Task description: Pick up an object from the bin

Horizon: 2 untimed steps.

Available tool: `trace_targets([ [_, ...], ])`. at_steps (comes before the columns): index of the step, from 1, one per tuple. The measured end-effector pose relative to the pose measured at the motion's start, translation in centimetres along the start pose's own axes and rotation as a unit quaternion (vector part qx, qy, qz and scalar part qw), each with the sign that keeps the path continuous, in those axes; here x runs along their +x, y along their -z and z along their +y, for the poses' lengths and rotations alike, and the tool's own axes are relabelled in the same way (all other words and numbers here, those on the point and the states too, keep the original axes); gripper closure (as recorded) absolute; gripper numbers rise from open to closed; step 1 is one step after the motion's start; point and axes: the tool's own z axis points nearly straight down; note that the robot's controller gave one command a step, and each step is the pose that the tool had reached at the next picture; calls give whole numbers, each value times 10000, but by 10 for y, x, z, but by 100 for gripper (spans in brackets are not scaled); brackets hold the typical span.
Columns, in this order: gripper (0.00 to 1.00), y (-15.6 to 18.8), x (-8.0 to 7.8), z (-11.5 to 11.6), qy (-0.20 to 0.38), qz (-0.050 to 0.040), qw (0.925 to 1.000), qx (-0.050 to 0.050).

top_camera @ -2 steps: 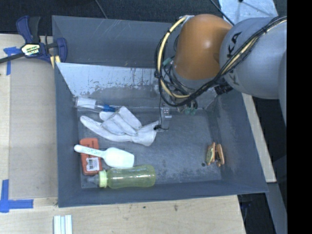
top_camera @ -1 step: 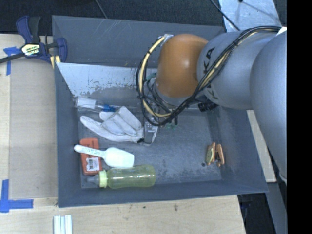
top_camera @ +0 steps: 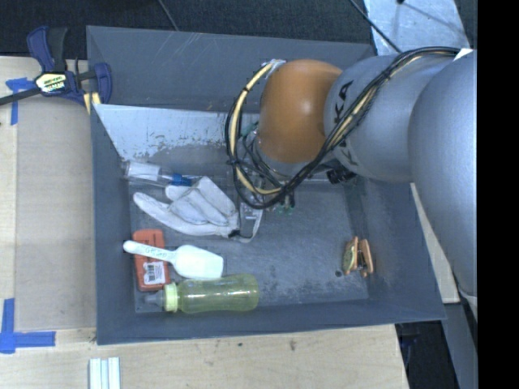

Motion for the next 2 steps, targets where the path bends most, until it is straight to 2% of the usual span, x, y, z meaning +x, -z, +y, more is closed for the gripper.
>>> trace_targets([
  [1, 100, -44, -1, -24, -210, -17, 9998, -3],
  [2, 100, -44, -1, -24, -211, -17, 9998, -3],
])
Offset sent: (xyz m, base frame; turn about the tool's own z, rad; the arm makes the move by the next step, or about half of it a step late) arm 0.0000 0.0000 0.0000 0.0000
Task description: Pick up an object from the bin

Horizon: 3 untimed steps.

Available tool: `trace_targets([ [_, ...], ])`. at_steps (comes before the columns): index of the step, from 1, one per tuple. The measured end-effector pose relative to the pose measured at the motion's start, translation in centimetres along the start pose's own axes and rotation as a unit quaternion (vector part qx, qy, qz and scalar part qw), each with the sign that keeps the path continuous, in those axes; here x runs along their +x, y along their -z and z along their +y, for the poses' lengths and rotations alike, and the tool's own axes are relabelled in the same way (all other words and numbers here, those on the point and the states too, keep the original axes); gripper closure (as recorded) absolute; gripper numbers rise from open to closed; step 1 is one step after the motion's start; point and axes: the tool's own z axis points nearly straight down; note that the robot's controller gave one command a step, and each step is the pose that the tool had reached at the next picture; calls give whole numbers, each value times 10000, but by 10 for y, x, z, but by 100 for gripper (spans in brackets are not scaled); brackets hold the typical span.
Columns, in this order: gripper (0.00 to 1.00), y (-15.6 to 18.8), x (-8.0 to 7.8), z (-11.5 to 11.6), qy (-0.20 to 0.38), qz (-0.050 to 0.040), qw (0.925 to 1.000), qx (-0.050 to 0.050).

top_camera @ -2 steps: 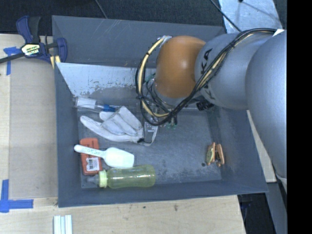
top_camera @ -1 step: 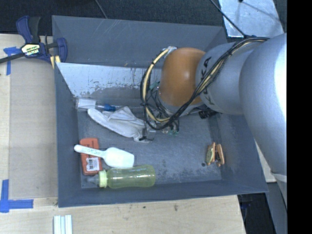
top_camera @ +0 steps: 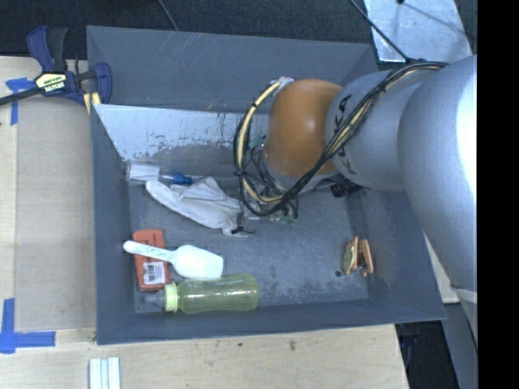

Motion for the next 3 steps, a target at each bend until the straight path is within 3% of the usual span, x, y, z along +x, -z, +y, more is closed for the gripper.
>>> trace_targets([
  [1, 100, 126, 16, -47, 113, 27, 9999, 8],
  [2, 100, 126, 17, -47, 113, 28, 9999, 8],
  [3, 100, 161, 20, -47, 162, 51, 9999, 10],
])
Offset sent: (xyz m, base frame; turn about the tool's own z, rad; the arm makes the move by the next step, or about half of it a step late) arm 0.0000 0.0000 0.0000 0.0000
